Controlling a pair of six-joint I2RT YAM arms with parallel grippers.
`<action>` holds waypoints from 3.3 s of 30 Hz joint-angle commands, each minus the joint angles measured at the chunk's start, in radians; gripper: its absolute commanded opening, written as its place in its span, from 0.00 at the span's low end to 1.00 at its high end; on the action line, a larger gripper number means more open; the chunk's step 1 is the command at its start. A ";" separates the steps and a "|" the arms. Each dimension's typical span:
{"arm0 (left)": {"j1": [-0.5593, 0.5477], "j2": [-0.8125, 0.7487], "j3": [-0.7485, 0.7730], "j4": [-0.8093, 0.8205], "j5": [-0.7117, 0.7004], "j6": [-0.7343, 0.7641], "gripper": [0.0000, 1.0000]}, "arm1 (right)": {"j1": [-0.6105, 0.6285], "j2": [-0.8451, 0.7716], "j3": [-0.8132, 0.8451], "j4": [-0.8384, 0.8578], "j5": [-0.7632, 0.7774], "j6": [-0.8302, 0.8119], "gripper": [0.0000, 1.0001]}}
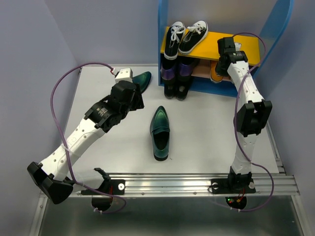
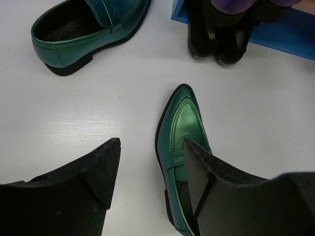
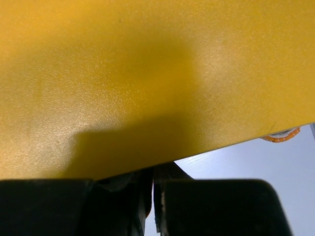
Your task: Place and organize the shoes onto the shoe shelf
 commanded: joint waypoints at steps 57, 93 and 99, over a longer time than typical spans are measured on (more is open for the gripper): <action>0.007 0.047 0.000 0.062 0.043 0.008 0.65 | -0.022 -0.474 -0.730 0.458 -0.345 -0.119 0.50; 0.008 0.061 0.003 0.042 0.001 0.005 0.65 | -0.013 -0.553 -0.857 0.505 -0.328 -0.021 0.89; 0.050 0.073 0.015 0.045 0.001 0.009 0.66 | 0.075 -0.686 -0.937 0.438 -0.368 -0.004 0.90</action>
